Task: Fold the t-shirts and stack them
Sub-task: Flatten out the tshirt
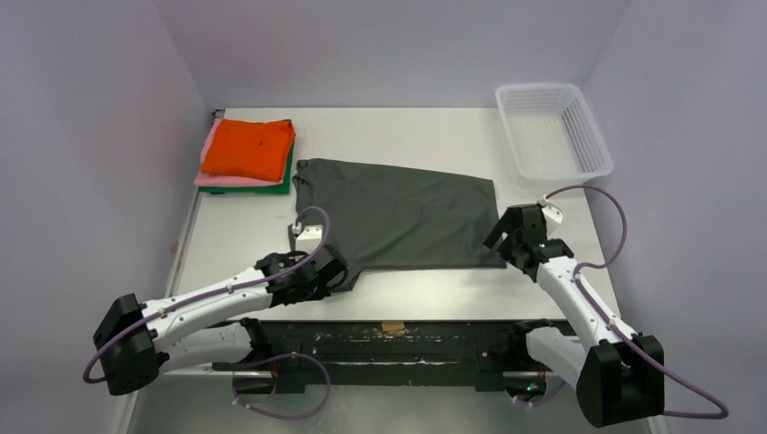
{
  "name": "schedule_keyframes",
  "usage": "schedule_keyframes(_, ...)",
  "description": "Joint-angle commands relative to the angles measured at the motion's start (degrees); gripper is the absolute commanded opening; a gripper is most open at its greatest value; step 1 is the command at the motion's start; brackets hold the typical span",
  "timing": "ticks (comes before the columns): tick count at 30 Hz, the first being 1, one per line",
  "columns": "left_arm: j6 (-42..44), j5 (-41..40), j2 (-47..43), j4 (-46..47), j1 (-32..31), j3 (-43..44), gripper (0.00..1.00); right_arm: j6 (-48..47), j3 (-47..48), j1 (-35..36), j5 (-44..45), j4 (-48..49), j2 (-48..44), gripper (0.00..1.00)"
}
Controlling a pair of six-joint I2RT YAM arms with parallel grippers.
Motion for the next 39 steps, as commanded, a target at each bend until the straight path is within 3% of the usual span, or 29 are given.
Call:
schedule_keyframes(1, -1.8, -5.3, -5.5, -4.2, 0.0, -1.1, 0.00, 2.6, -1.8, -0.2, 0.1, -4.6, -3.2, 0.92)
schedule_keyframes(3, -2.0, -6.3, -6.9, -5.0, 0.0, -1.1, 0.00, 3.1, -3.1, -0.2, -1.9, -3.5, -3.2, 0.88)
schedule_keyframes(11, -1.2, -4.4, -6.4, -2.1, 0.0, -1.9, 0.00, 1.7, -8.1, 0.0, -12.4, 2.2, 1.2, 0.56)
schedule_keyframes(22, -2.0, -5.1, -5.9, -0.9, 0.0, -2.8, 0.00, 1.0, -7.9, 1.8, -13.0, 4.4, 6.2, 0.36)
schedule_keyframes(24, -2.2, -5.5, -5.9, -0.9, 0.1, -2.6, 0.00, 1.0, -7.3, 2.5, -13.1, 5.0, 6.8, 0.26)
schedule_keyframes(27, -2.7, -7.4, -6.1, -1.9, 0.1, -1.7, 0.00, -0.1, -6.2, 2.9, -12.7, 7.2, 7.0, 0.00)
schedule_keyframes(34, -6.1, -18.1, -8.5, -15.8, 0.6, 11.7, 0.00, -2.8, 0.9, 3.1, -7.3, 6.2, -5.1, 0.00)
schedule_keyframes(39, 2.4, -25.3, -14.0, -18.8, 0.5, 23.7, 0.00, -5.7, 7.9, 3.1, -1.3, 2.2, -17.7, 0.00)
